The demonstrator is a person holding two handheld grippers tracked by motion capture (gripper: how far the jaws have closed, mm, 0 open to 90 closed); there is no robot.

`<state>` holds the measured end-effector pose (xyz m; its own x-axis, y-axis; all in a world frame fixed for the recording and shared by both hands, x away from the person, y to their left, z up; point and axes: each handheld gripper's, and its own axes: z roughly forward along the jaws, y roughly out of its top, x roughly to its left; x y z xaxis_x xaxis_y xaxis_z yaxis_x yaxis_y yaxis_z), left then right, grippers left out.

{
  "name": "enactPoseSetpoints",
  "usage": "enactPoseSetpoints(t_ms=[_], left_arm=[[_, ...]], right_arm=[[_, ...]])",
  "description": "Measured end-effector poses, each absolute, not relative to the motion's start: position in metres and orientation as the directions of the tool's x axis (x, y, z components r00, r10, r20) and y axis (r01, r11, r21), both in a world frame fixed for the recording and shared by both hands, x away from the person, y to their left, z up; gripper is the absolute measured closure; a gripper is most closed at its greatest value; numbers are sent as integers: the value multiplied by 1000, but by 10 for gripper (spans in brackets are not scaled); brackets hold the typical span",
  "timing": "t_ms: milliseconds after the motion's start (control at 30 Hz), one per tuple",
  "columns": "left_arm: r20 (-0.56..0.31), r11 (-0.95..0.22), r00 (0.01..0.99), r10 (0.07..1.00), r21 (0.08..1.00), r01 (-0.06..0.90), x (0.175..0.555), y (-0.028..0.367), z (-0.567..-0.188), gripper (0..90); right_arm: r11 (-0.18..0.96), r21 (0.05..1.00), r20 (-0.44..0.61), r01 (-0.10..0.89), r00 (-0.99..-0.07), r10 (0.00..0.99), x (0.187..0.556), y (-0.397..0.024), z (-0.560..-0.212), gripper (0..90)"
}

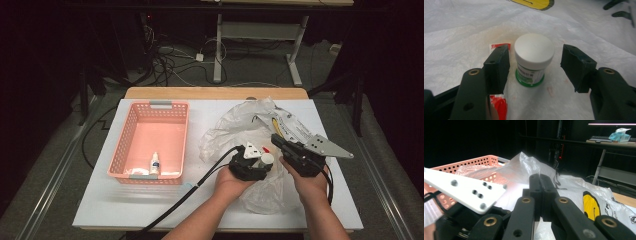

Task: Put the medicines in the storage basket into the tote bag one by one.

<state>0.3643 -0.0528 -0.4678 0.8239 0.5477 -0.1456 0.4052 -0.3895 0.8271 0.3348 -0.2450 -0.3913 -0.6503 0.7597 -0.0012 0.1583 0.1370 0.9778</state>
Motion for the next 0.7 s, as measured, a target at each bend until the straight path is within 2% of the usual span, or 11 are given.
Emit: enactPoseSetpoints(t_ms=[367,700], left_arm=[[-118,-386,848,517,852,354,330,-15,-459,385],[-158,-367,854,496,853,371,302,21,-447,242]], right_arm=[[144,978,-10,153,-651,759,334,-244,-390,900],[148,977,-13,155,-648,762,333,-243,-391,900]])
